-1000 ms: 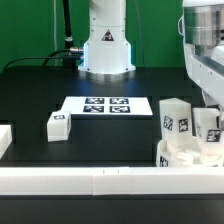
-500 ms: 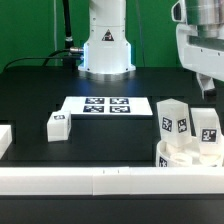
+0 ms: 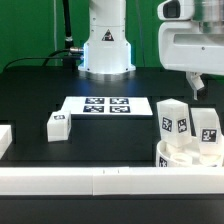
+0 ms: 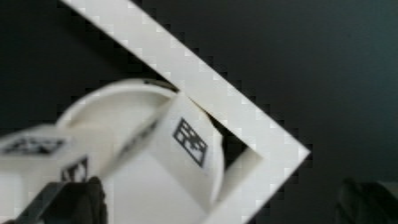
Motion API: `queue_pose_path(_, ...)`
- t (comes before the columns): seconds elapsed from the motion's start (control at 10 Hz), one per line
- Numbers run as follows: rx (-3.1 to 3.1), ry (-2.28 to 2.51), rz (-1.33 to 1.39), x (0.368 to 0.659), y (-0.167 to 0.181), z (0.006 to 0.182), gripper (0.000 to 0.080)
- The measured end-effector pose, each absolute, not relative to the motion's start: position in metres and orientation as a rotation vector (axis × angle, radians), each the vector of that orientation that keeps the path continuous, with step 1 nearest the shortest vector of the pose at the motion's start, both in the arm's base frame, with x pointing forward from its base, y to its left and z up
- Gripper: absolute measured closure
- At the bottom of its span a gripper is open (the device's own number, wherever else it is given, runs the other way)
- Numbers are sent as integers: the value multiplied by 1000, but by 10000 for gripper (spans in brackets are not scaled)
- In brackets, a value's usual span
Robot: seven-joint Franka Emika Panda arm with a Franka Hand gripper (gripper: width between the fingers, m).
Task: Assemble stool
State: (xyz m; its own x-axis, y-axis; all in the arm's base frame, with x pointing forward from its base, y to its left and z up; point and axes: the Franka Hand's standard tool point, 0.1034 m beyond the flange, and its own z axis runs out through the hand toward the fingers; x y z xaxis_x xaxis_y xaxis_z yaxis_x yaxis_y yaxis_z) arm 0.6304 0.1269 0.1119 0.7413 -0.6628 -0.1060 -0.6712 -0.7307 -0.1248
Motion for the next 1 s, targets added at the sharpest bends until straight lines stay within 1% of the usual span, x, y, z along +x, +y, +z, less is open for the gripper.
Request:
queue_pose_path(0.5, -2935, 532, 36, 630, 126, 110, 150)
queue_pose_path(0.8, -3033, -184, -10, 630, 120, 111, 150)
queue_pose_path(1.0, -3014, -395, -12, 629, 119, 110, 150)
